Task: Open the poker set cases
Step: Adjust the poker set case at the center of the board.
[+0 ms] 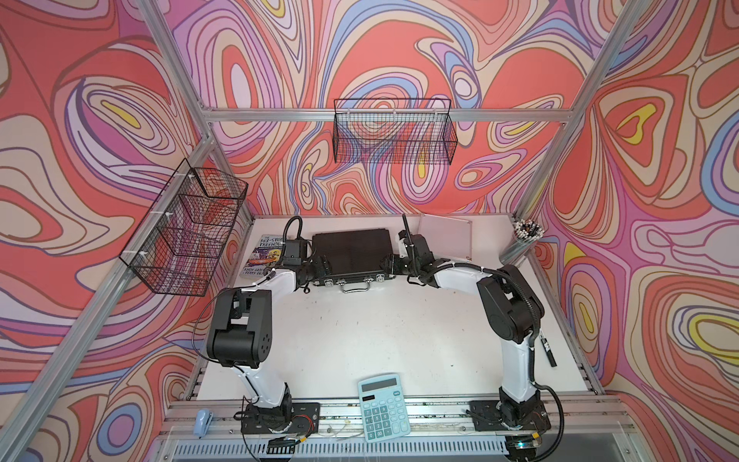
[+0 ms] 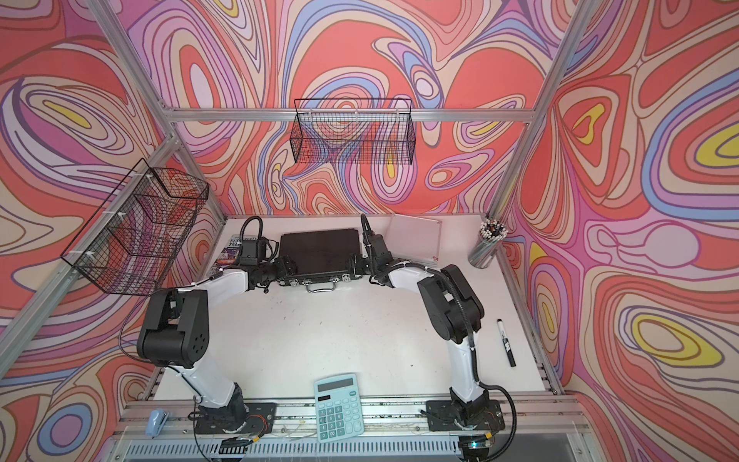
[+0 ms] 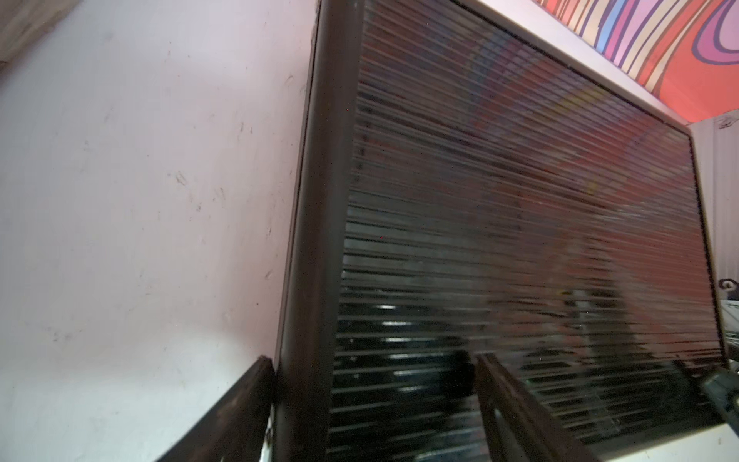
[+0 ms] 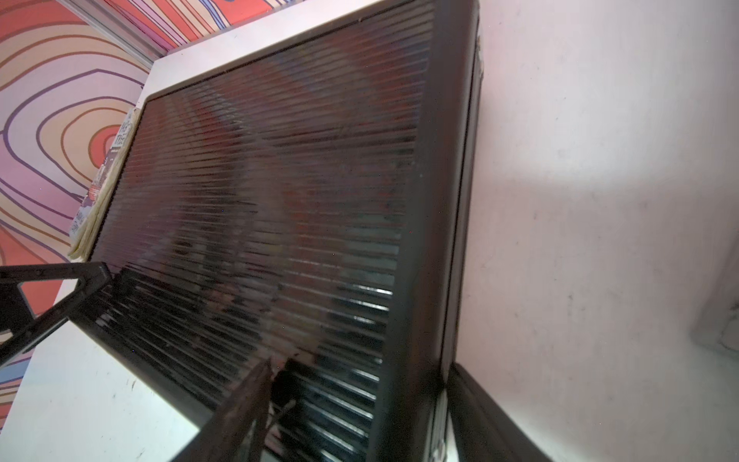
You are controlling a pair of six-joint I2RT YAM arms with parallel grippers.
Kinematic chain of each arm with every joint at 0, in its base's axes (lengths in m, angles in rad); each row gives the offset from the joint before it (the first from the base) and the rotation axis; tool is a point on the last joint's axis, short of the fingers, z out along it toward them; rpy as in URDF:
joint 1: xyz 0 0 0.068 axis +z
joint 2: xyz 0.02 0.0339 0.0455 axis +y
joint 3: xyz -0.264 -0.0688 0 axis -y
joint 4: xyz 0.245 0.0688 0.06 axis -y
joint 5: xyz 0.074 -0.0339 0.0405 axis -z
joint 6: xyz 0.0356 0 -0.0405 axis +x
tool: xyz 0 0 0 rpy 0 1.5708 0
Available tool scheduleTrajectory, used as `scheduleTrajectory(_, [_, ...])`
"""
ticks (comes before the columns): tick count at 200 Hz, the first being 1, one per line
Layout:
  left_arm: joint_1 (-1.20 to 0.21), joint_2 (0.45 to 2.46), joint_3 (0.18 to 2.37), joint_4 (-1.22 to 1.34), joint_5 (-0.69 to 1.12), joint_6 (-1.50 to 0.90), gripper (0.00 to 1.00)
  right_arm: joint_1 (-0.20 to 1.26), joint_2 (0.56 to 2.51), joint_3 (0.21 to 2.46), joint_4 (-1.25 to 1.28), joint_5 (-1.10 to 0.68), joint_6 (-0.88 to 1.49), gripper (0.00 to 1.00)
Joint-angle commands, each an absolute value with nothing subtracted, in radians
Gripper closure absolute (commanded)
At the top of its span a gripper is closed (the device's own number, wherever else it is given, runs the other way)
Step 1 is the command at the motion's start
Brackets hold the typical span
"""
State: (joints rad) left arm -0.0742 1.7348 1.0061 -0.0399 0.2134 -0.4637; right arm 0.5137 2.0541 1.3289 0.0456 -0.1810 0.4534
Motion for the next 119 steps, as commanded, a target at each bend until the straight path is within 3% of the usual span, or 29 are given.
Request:
scheduleTrajectory(1, [-0.124, 1.68, 1.002, -0.18, 0.234, -0.451, 0.2, 0.523, 1.994, 1.346, -0.049, -0.088, 0.393, 0.27])
scheduleTrajectory(50, [-0.113, 1.485, 0.964, -0.209, 0.139, -0.466, 0.15, 0.466, 1.856, 1.337, -0.16, 0.031, 0.288, 0.25])
scheduleTrajectory(93, [-0.121, 1.322, 0.975, -0.345, 0.123, -0.398, 0.17, 0.48, 1.716, 1.14, 0.052, -0.216, 0.398, 0.28])
scheduleTrajectory(119, [-0.148, 1.3, 1.047, -0.534, 0.066, -0.31, 0.19, 0.557, 1.669, 1.029, 0.184, -0.213, 0.426, 0.28])
